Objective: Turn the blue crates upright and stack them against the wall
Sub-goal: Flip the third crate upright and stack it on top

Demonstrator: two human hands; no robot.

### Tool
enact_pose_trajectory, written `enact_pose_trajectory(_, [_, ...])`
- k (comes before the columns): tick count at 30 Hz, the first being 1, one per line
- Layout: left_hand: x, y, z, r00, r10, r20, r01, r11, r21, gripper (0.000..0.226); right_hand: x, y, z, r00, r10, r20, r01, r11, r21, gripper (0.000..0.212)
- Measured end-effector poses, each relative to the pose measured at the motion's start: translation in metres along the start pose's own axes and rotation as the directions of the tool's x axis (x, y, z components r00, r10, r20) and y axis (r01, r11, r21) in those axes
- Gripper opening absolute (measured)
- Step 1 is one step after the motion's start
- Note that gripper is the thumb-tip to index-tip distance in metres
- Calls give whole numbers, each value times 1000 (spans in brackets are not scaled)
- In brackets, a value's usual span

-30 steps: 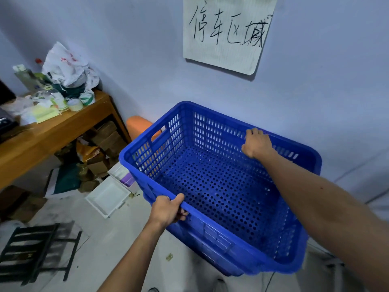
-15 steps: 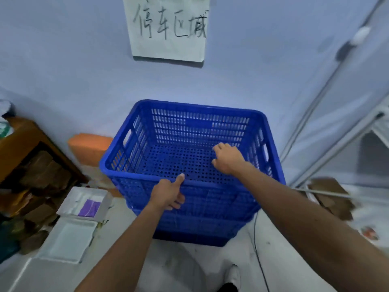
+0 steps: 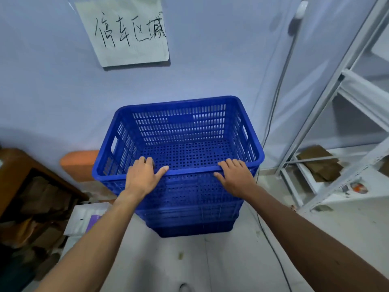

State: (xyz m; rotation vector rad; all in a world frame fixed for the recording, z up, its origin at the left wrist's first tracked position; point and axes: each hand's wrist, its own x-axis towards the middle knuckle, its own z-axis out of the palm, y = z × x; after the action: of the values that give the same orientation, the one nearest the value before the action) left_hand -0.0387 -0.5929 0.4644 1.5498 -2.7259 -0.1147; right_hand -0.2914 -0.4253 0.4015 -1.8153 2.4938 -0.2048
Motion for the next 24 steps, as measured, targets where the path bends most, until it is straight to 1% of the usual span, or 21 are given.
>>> enact_pose_trajectory(2, [-1, -16, 8, 987, 15, 158, -24, 998, 56, 68, 1, 0, 4, 999, -4, -54, 2, 1000, -27, 50])
enact_pose_trajectory(3, [-1, -22, 13, 979, 25, 203, -42, 996, 80, 70, 2, 0, 4, 997, 0, -75, -3, 999, -38, 48])
enact_pose_trajectory(4, [0, -24, 17, 976, 40, 216, -62, 993, 98, 69, 5, 0, 4, 996, 3, -89, -8, 999, -50, 46])
enact_pose_trajectory(7, [0, -22, 27, 977, 65, 203, -96, 984, 147, 61, 9, 4, 5, 996, -4, -86, -5, 996, -94, 39])
enact_pose_trajectory(10, [-1, -24, 33, 977, 92, 193, -129, 973, 190, 58, 16, 3, 8, 992, -17, -123, 3, 994, -108, 30])
enact_pose_trajectory(12, [4, -33, 34, 973, 152, 176, -184, 965, 188, 56, 21, 2, 6, 991, -2, -131, -15, 992, -129, 23])
enact_pose_trajectory(14, [13, -49, 37, 964, 210, 164, -237, 956, 171, 46, 26, 5, 5, 993, 13, -119, -30, 989, -145, 19])
enact_pose_trajectory(16, [22, -62, 40, 971, 216, 105, -232, 958, 172, 34, 31, 10, 5, 994, 27, -102, -43, 987, -153, 20])
enact_pose_trajectory(18, [26, -68, 43, 983, 178, 50, -184, 964, 192, 27, 34, 10, 8, 994, 58, -96, -71, 987, -145, 23])
enact_pose_trajectory(21, [31, -72, 51, 988, 149, 49, -157, 955, 253, 31, 34, -1, 13, 983, 110, -144, -131, 980, -150, 28])
enact_pose_trajectory(24, [38, -74, 49, 987, 158, 38, -162, 945, 286, 36, 40, -8, 11, 974, 131, -185, -161, 974, -158, 31])
